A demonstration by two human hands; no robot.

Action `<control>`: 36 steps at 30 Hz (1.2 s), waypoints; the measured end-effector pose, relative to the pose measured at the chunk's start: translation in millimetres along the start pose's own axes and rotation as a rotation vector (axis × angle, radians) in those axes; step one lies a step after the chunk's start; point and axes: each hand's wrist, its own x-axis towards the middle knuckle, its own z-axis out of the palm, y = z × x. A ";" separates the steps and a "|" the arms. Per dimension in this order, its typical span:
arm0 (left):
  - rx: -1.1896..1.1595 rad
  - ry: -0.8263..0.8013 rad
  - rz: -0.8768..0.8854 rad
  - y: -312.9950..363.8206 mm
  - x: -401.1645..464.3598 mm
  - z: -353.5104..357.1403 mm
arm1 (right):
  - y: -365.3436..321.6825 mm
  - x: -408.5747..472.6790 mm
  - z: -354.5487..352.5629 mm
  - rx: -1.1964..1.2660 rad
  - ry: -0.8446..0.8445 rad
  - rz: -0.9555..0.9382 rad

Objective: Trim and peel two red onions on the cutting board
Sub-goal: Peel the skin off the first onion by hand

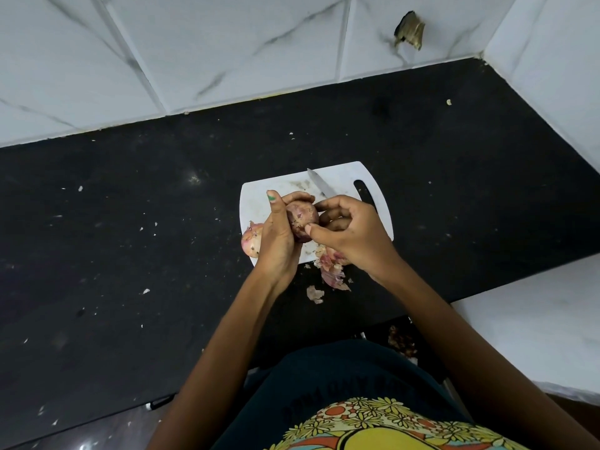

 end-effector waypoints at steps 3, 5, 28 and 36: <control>-0.006 -0.017 0.024 0.2 -1.4 0.3 | 0.9 0.3 -1.4 -0.008 0.004 -0.003; -0.004 -0.017 0.033 -0.7 -1.7 0.0 | 0.7 0.0 -2.1 -0.020 0.010 -0.008; 0.214 0.047 -0.149 -7.3 -7.0 -1.4 | 2.3 1.7 -8.6 -0.146 0.117 -0.161; 0.278 0.178 -0.141 -5.5 -7.0 5.2 | 3.5 -0.4 1.5 -0.226 0.130 -0.204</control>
